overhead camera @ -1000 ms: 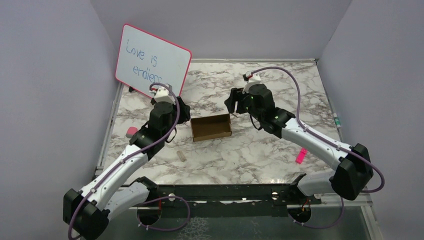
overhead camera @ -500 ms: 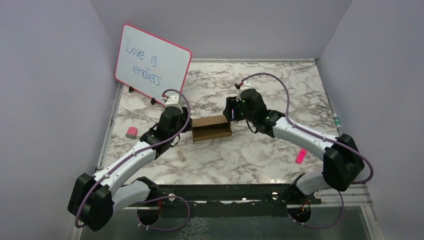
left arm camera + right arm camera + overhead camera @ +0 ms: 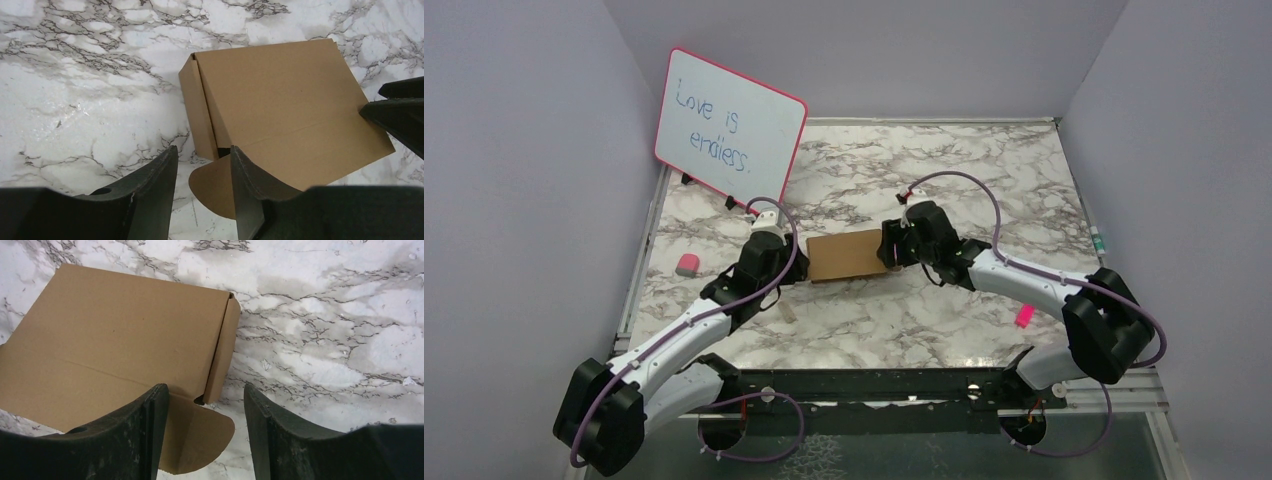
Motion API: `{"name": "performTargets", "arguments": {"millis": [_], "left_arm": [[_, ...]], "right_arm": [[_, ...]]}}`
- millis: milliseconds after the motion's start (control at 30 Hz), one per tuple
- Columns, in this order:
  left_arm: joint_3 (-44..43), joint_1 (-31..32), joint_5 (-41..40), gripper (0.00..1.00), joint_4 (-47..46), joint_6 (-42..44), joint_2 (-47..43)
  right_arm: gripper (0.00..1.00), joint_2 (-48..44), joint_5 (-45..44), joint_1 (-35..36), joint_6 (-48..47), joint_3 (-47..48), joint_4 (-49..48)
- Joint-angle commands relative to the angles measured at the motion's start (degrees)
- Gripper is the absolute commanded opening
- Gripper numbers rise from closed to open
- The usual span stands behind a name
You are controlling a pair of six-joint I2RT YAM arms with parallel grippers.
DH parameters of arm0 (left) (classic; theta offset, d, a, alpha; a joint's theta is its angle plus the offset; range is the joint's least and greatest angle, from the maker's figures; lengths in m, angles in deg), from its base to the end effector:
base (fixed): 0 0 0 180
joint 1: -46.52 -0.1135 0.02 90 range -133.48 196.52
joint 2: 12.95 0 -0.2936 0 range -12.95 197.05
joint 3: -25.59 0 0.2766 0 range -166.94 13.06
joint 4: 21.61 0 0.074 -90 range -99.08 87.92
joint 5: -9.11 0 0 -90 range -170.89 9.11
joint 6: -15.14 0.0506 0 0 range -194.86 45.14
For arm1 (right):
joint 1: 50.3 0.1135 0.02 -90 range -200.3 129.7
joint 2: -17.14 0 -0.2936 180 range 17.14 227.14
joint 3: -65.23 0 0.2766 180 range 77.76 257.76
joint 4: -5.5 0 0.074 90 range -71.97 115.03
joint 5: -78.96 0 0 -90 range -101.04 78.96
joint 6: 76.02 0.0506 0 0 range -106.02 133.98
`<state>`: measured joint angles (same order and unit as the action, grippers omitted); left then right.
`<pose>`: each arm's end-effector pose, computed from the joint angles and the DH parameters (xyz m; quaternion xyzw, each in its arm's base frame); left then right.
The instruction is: Fold the paper box
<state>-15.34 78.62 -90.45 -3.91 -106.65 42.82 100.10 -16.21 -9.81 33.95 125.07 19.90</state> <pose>0.1965 -0.1133 0.2188 -0.0377 0.8739 -0.1914 0.4451 0.2593 0.2154 0.2205 -0.1400 0.8853 0.1874 0.4020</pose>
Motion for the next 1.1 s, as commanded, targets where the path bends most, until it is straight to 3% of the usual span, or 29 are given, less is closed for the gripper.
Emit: {"name": "performTargets", "arguments": {"millis": [0,333,667,933,1067], "left_arm": [[2.0,0.0,2.3,0.44,-3.5,-1.8,0.1],[4.8,0.0,4.3,0.45,-9.3,-2.9,4.0],[3.8,-0.3,0.7,0.53,-9.5,-3.1,-3.5],[3.5,-1.0,4.4,0.53,-15.8,-2.2,4.9],[4.2,-1.5,6.3,0.49,-18.5,-1.7,9.2]], "right_arm": [[0.60,-1.1,0.4,-0.1,1.0,-3.5,-5.4],[0.60,0.4,-1.3,-0.1,0.2,-7.2,-9.0],[0.65,-4.9,-0.6,-0.6,0.8,-7.0,-10.1],[0.62,-2.1,1.7,-2.3,1.2,-8.7,-14.0],[0.57,-0.1,3.9,-2.8,1.5,-10.2,-16.4]]}}
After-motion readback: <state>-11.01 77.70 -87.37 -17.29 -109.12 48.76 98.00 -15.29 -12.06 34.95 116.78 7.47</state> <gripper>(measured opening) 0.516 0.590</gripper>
